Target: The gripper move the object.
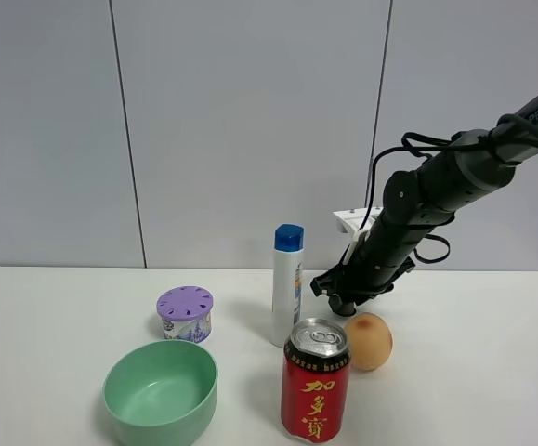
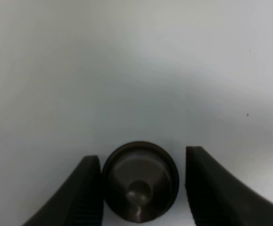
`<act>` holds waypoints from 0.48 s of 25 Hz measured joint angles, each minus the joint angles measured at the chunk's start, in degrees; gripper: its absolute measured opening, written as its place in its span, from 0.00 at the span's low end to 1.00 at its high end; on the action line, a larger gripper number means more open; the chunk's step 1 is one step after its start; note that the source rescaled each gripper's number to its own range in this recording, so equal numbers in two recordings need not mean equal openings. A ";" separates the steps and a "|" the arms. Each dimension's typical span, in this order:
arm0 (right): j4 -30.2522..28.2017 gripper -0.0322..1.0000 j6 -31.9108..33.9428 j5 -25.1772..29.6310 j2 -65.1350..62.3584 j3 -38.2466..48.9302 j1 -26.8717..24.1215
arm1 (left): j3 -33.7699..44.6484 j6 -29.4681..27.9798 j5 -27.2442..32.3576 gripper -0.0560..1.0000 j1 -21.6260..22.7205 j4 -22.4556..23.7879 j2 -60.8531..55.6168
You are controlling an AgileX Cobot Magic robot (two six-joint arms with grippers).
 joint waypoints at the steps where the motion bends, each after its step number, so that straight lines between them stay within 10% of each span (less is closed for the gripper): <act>1: 0.00 0.19 0.00 0.05 0.00 0.00 0.00 | 0.00 0.00 0.00 1.00 0.00 0.00 0.00; 12: 0.00 0.03 2.50 0.36 0.00 0.00 0.00 | 0.00 0.00 0.00 1.00 0.00 0.00 0.00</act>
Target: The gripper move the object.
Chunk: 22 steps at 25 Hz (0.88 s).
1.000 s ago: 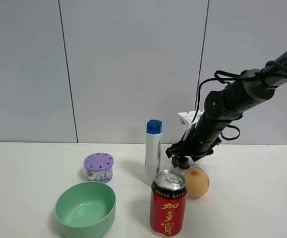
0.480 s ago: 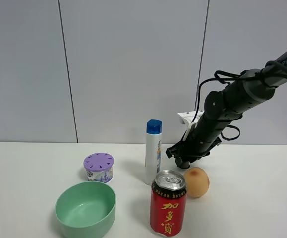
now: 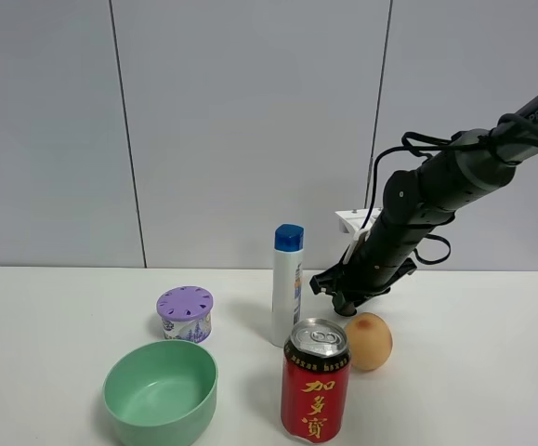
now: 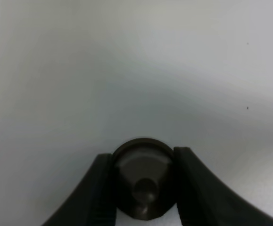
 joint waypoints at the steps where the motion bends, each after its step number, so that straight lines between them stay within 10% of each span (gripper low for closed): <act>1: 0.00 0.03 0.06 0.02 0.00 0.00 0.00 | 0.00 0.00 0.00 1.00 0.00 0.00 0.00; 22: -2.04 0.03 -0.04 5.60 -6.53 0.00 0.00 | 0.00 0.00 0.00 1.00 0.00 0.00 0.00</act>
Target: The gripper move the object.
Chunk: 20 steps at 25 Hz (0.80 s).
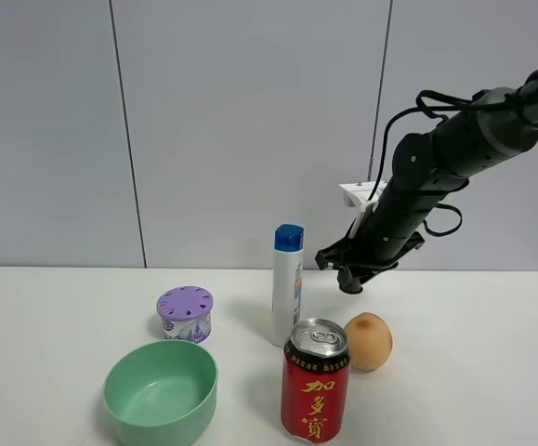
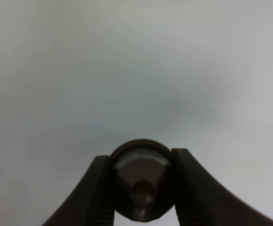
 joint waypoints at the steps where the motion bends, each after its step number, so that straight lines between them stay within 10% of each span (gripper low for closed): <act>1: 0.00 0.03 -0.05 0.82 -0.57 0.00 0.00 | 0.00 0.00 0.00 1.00 0.00 0.00 0.00; 20: -0.12 0.03 -0.69 15.06 -20.27 0.00 1.81 | 0.00 0.00 0.00 1.00 0.00 0.00 0.00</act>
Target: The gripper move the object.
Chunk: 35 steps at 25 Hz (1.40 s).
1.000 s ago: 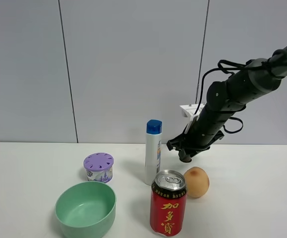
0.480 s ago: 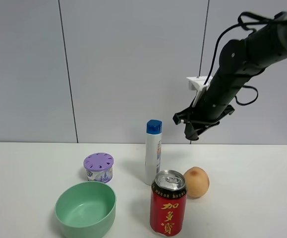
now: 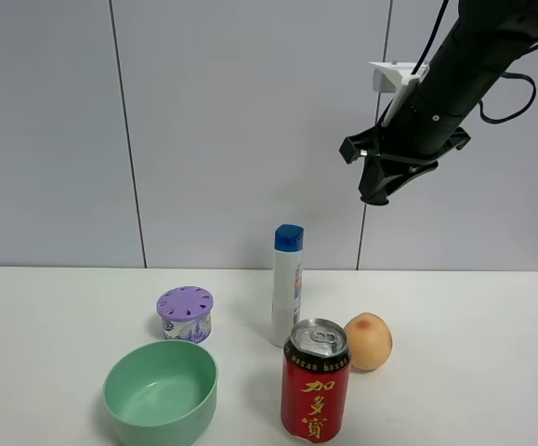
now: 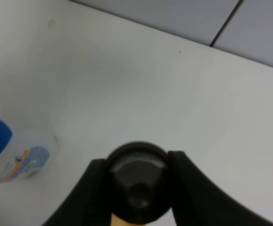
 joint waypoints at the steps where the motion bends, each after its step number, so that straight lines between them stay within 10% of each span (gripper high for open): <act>1: 0.00 0.03 -0.09 0.61 0.00 0.00 0.64 | 0.00 0.00 0.00 1.00 0.00 0.00 0.00; 18: 4.19 0.03 -1.85 -1.15 0.00 0.00 16.75 | 0.00 0.00 0.00 1.00 0.00 0.00 0.00; 35: 5.18 0.03 -1.82 16.00 -5.47 0.00 28.46 | 0.00 0.00 0.00 1.00 0.00 0.00 0.00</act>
